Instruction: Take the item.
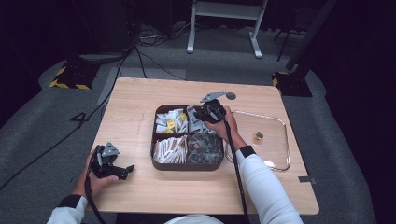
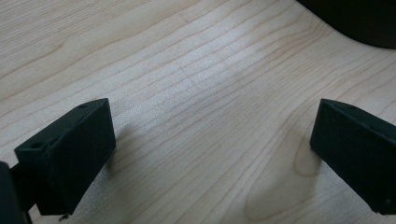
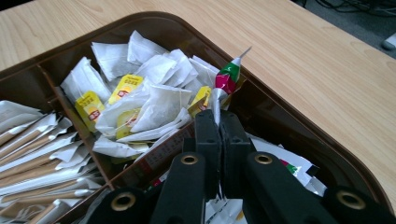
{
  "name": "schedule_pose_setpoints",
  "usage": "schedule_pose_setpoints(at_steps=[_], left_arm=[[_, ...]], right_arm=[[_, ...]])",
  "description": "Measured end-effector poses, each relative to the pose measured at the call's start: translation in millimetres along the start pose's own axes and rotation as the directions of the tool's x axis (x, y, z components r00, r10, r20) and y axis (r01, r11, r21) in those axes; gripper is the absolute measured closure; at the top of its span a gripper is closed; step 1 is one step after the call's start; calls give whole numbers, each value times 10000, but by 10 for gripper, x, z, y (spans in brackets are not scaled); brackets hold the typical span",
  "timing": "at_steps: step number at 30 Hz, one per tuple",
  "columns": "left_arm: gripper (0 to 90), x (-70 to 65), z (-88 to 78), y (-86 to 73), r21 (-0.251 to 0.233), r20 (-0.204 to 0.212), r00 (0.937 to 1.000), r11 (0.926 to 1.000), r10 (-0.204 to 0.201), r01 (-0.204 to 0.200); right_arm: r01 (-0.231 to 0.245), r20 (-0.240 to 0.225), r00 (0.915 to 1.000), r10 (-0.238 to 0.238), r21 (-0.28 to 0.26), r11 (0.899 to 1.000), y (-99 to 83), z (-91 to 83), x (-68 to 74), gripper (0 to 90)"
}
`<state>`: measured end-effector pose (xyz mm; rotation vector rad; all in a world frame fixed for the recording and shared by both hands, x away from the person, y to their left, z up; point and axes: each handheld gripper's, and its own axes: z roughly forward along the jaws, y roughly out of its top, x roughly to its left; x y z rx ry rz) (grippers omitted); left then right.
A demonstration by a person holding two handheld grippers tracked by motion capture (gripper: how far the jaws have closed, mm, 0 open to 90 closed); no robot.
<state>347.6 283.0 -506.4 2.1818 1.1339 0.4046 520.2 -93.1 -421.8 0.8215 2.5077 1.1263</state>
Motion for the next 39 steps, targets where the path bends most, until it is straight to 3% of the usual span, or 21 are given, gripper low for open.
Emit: schedule_pose_setpoints(at_steps=[17,39], left_arm=[[3,-1,1,1,5,17,10000,10000,-13,13],[3,-1,1,1,2,19,10000,10000,-9,9]], right_arm=[[12,-184,9998,-27,-810,9967,-71,-248,-13,894],[11,-527,9986,-109,-1840,9829,-292,-706,-41,894]])
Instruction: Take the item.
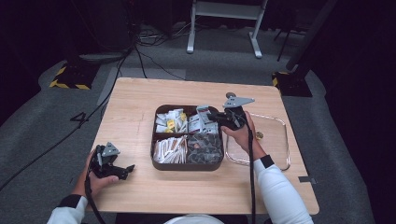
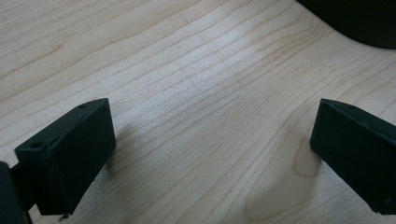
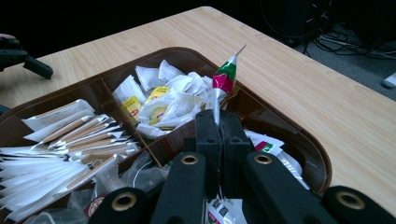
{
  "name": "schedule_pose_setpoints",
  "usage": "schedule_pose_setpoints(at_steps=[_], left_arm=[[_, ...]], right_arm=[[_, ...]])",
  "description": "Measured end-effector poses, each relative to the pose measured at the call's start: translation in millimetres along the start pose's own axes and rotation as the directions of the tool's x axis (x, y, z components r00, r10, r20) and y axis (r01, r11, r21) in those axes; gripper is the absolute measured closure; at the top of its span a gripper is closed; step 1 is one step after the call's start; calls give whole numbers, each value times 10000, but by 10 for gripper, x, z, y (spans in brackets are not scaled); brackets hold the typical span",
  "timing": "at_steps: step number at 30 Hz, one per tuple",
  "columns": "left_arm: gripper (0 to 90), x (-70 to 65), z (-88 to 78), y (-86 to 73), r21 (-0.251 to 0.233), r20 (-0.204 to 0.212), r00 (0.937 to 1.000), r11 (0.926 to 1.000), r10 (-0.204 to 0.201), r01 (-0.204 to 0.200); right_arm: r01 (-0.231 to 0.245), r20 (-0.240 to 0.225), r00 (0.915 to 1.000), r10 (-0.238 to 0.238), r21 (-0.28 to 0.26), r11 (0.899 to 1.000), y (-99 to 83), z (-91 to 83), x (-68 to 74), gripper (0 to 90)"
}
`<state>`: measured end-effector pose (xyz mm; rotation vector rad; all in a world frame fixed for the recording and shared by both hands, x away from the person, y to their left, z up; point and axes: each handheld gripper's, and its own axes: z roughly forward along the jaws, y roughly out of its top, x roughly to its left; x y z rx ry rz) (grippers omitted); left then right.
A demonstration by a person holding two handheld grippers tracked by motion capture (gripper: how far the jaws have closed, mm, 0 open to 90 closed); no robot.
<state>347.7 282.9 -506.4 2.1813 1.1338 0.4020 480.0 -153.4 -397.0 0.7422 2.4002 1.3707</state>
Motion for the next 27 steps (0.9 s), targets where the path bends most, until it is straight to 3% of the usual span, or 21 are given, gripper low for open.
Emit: schedule_pose_setpoints(at_steps=[13,27], left_arm=[[3,0,0,0,0,0,10000,10000,-1,1],[3,-1,0,0,2,9,10000,10000,-10,10]], right_arm=[[172,-158,9997,-181,-511,9985,-58,-358,53,894],[459,-533,9974,-486,-504,9977,-134,-528,178,894]])
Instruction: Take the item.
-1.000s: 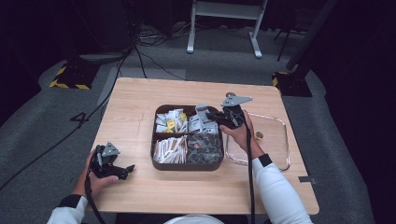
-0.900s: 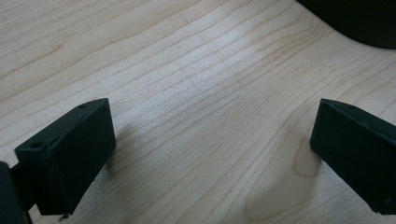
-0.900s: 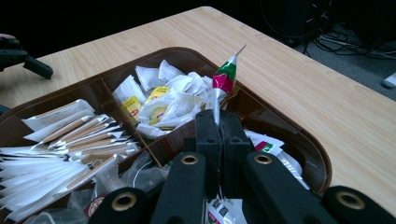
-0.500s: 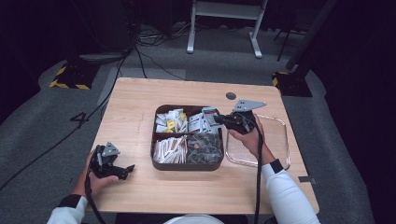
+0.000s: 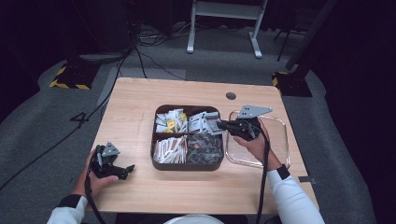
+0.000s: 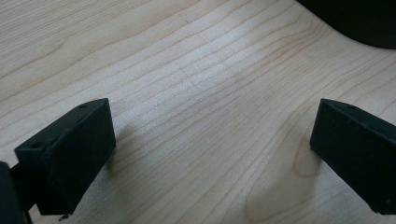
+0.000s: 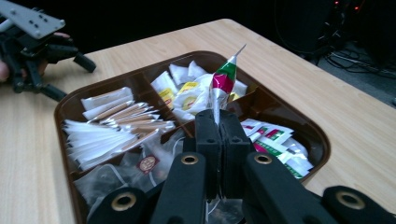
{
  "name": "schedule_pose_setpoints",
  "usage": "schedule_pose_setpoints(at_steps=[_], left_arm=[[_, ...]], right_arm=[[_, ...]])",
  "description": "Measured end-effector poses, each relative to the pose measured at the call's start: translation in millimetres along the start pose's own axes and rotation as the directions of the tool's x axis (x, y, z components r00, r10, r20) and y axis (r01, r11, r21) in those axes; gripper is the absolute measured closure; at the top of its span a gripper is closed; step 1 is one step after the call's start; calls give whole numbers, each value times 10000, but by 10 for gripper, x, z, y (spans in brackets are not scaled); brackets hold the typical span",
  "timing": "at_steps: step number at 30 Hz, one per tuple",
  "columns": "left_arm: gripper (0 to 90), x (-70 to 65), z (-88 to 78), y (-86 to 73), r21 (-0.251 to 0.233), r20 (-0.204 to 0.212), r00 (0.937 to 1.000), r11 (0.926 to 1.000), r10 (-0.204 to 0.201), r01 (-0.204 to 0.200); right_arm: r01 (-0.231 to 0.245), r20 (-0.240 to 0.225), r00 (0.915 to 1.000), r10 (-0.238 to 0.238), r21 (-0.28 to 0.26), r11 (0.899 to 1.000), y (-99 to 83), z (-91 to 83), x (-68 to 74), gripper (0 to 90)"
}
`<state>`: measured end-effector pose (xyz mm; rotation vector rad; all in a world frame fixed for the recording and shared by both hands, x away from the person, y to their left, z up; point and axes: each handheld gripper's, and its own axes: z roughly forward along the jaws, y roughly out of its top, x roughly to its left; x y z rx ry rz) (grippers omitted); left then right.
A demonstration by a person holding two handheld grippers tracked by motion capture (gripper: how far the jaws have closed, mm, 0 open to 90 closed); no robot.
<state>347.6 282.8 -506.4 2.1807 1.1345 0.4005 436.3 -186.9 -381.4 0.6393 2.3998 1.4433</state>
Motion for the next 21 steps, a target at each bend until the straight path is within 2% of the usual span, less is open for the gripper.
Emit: schedule_pose_setpoints(at_steps=[11,21], left_arm=[[3,1,0,0,-3,-12,10000,10000,10,-10],[3,0,-1,0,4,-12,10000,10000,5,-5]], right_arm=[[301,-539,9981,-288,241,9993,-77,-16,191,894],[683,-1014,9928,-642,376,9970,-122,-44,382,894]])
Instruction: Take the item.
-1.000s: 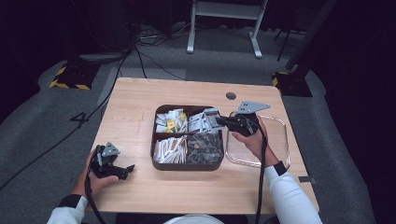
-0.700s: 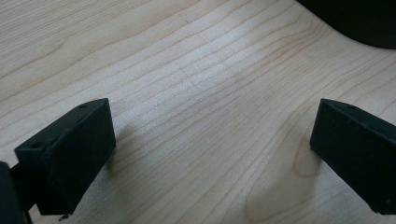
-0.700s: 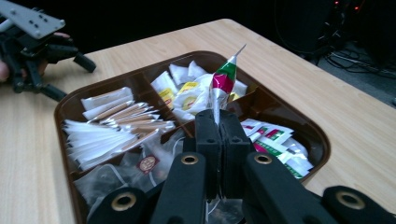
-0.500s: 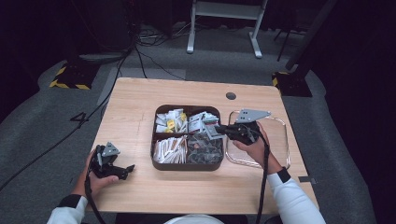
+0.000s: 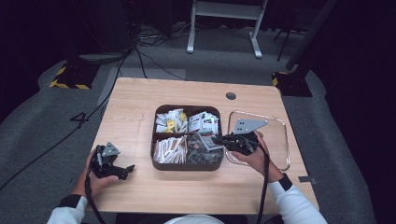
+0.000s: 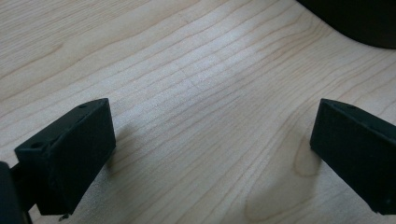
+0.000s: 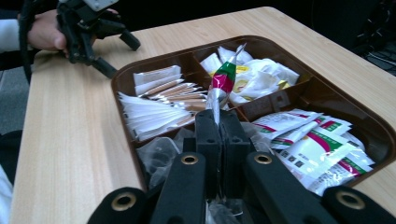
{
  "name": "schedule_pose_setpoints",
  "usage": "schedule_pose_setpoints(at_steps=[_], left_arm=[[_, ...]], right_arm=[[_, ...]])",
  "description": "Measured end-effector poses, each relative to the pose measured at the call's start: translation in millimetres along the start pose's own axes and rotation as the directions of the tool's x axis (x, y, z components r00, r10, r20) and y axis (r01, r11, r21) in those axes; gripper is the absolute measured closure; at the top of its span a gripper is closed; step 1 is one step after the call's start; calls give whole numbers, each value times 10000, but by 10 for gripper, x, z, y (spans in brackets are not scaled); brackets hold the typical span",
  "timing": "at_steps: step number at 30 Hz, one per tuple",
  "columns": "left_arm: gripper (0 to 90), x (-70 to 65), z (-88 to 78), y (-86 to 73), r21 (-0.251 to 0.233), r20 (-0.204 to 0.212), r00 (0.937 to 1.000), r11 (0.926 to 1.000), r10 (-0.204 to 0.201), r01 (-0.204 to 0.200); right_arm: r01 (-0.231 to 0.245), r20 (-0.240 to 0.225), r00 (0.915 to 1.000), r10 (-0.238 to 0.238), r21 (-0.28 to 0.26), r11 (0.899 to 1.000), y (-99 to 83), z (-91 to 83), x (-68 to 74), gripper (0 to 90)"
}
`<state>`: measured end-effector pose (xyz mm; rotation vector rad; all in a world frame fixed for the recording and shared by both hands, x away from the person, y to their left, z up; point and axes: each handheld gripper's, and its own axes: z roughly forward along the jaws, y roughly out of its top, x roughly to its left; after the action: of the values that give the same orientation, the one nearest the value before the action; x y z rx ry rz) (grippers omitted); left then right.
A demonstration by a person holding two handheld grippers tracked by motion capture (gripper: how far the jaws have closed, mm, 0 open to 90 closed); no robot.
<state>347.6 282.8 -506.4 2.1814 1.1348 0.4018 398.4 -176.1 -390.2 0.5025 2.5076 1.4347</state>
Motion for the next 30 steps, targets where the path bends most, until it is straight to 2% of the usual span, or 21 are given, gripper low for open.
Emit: schedule_pose_setpoints(at_steps=[8,18,30], left_arm=[[3,0,0,0,-4,-1,10000,10000,6,-6],[3,-1,0,0,-2,11,10000,10000,-6,6],[3,1,1,0,-12,-10,10000,10000,16,-16]], right_arm=[[360,-379,9986,-356,97,9993,2,0,169,894],[740,-977,9928,-698,399,9965,-38,71,382,893],[1262,-1873,9762,-1089,829,9885,-114,167,675,893]])
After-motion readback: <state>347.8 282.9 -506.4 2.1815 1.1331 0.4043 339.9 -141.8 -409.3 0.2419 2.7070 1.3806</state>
